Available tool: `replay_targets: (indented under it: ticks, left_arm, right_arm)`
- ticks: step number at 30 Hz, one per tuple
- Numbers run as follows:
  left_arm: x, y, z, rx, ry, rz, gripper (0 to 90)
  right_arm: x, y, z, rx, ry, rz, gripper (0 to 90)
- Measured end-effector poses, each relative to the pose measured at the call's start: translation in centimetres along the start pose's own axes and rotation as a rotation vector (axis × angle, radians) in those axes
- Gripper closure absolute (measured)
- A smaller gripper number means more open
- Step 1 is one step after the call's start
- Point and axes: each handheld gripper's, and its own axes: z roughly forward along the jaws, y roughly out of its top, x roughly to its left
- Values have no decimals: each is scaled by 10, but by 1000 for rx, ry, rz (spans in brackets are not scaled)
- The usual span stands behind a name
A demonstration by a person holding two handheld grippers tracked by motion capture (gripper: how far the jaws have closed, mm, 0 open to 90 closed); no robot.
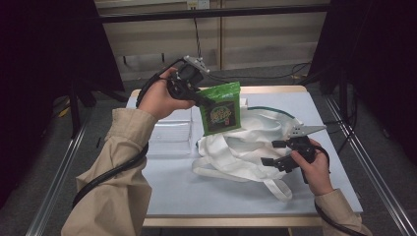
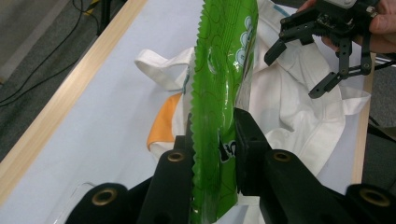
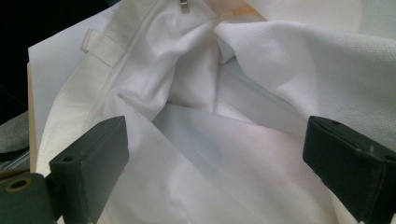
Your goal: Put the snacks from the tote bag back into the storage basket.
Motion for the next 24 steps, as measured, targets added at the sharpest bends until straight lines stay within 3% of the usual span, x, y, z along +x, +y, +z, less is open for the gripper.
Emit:
replay_targets:
  ticks: [5, 7, 15, 16, 24]
  left_arm:
    - [6, -4, -8, 7, 9, -2, 790]
    - [10, -8, -12, -4, 17, -26, 790]
    - [17, -13, -27, -9, 42, -33, 790]
    - [18, -14, -28, -17, 49, -49, 790]
    - [27, -26, -38, -11, 50, -72, 790]
  right_arm:
    - [0, 0, 0, 0, 3, 3, 66]
    - [0, 0, 0, 1, 3, 2, 67]
    - [0, 0, 0, 3, 5, 3, 67]
    - [0, 0, 0, 3, 6, 3, 67]
    - [0, -1, 0, 2, 6, 5, 66]
